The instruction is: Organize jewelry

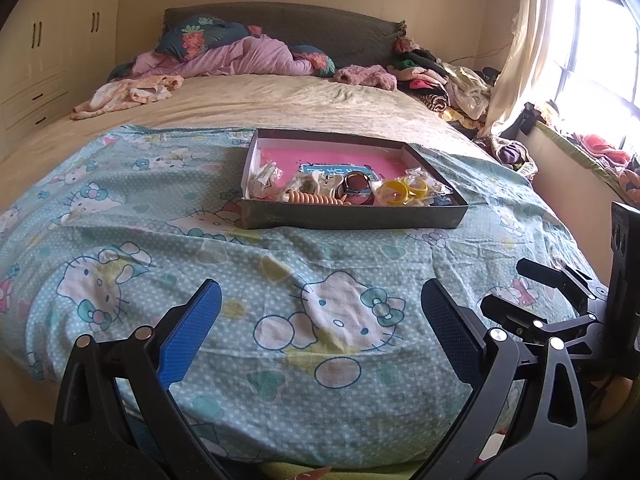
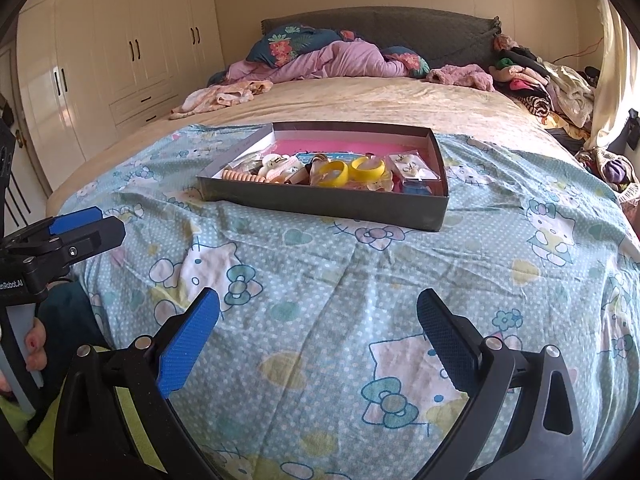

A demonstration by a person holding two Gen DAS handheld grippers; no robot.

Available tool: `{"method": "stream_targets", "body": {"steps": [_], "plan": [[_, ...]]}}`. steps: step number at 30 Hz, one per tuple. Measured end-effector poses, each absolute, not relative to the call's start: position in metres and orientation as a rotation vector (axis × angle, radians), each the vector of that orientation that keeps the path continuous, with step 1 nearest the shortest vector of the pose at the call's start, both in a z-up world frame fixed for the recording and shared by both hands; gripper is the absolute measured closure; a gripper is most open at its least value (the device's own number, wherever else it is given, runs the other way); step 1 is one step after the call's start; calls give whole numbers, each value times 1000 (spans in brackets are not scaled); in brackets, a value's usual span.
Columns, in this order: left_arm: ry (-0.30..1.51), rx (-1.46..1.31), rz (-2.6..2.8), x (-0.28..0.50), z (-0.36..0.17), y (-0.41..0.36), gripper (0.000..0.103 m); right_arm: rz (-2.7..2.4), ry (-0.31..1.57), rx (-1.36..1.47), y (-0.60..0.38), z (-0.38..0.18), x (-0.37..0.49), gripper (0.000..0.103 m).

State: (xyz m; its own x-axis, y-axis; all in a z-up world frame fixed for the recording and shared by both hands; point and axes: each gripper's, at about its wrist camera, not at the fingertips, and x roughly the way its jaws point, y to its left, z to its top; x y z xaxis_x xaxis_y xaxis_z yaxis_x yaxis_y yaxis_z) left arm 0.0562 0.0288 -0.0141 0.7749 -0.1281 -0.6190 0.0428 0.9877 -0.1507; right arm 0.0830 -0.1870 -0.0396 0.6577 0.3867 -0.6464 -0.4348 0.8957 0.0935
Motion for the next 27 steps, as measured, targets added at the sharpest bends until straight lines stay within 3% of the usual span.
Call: {"method": "stream_targets", "body": {"steps": [27], "plan": [[689,-118,-72,56,-12,30,10,467,709,-72,-187,-35,81,5]]}}
